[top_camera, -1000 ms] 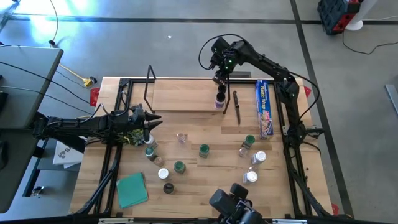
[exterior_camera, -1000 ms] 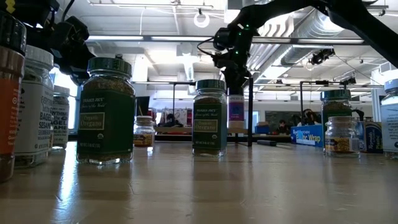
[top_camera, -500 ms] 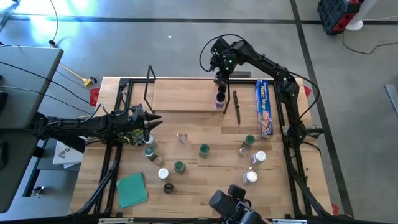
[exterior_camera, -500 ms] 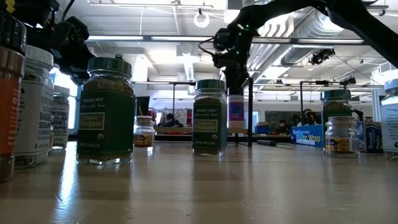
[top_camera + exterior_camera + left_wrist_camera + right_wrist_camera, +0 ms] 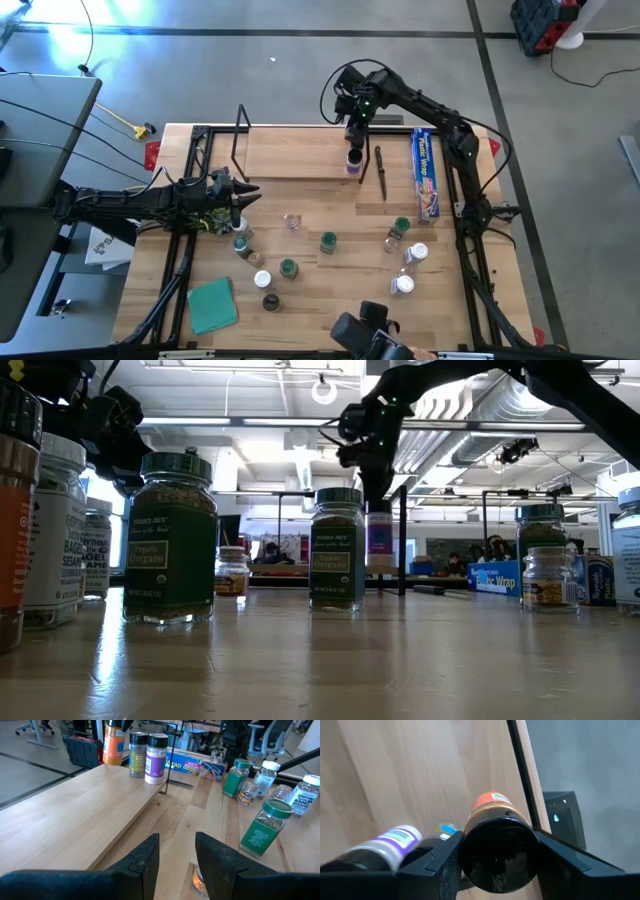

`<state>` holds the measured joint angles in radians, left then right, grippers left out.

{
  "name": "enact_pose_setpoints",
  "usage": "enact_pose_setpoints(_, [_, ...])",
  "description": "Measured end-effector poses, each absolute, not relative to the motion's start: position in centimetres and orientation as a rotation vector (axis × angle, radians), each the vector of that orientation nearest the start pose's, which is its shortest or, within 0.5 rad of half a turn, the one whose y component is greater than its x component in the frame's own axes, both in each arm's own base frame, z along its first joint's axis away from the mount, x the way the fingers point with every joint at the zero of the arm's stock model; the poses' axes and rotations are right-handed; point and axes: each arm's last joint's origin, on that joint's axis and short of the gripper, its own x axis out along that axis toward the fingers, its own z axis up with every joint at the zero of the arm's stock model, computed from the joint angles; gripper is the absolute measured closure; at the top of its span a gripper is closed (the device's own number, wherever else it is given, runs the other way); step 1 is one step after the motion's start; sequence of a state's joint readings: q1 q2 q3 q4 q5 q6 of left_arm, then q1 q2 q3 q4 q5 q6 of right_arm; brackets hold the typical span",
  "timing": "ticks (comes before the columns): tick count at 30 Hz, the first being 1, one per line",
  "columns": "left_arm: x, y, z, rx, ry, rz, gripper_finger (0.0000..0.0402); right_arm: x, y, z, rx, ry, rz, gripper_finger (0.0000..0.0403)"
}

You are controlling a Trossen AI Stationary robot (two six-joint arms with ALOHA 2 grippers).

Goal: Shelf spices
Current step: Put the black seasoning bottle on the shelf aligned with the other black seasoning bottles

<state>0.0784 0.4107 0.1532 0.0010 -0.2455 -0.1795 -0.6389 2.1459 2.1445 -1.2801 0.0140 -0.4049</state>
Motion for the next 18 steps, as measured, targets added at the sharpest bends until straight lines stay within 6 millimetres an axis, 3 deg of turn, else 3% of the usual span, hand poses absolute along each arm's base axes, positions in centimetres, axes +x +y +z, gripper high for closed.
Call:
enact_pose_setpoints(7, [12.2, 1.7, 18.0, -0.155, 0.229, 0.344, 0.028, 35.4, -26.4, 27.5, 0.052, 1.384, -0.302, 0.0192])
enact_pose_setpoints(18, [12.2, 1.7, 18.0, -0.155, 0.231, 0.345, 0.028, 35.1, -26.9, 27.4, 0.057, 1.389, -0.318, 0.0182])
